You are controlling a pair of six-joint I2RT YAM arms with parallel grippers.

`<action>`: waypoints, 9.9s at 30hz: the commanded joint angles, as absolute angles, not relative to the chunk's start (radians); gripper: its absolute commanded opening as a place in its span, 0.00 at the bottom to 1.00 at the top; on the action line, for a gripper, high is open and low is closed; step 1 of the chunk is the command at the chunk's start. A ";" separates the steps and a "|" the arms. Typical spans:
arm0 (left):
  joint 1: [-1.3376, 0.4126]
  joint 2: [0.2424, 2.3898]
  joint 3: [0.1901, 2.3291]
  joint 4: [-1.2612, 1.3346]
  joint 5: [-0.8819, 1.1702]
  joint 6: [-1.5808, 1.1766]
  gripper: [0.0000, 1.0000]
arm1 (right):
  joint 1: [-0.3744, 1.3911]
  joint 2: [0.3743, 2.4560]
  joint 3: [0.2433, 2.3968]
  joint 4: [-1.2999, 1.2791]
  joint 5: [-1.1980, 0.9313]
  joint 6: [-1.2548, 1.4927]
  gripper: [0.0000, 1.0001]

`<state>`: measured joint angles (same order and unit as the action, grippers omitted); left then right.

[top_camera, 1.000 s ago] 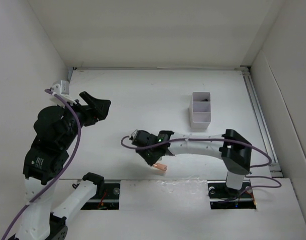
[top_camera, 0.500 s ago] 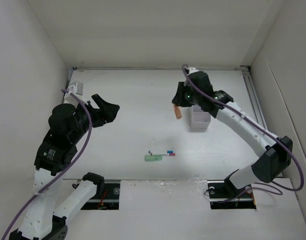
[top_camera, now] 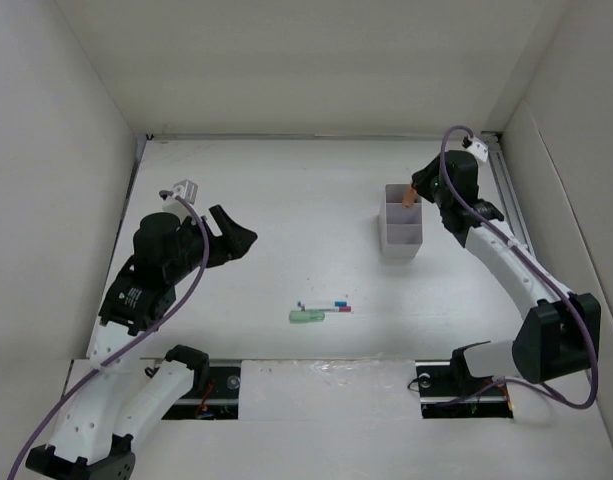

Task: Sort the stationery into containers
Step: Place the stationery in the storage box, then pick up the stationery from the center of the board, then place the stationery in the storage box, then pick up the pen from the center of the board.

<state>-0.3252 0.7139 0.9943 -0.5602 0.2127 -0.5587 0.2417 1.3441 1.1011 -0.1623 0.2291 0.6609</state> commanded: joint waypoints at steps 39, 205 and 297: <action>-0.324 0.666 1.071 -0.511 0.129 -0.534 0.70 | 0.695 1.255 1.023 -0.438 -0.176 0.479 0.00; -0.324 0.746 1.091 -0.471 0.202 -0.538 0.70 | 0.908 1.528 1.057 -0.560 -0.133 0.483 0.00; -0.324 0.678 1.112 -0.548 0.176 -0.537 0.70 | 0.790 1.585 1.446 -0.485 0.029 0.543 0.00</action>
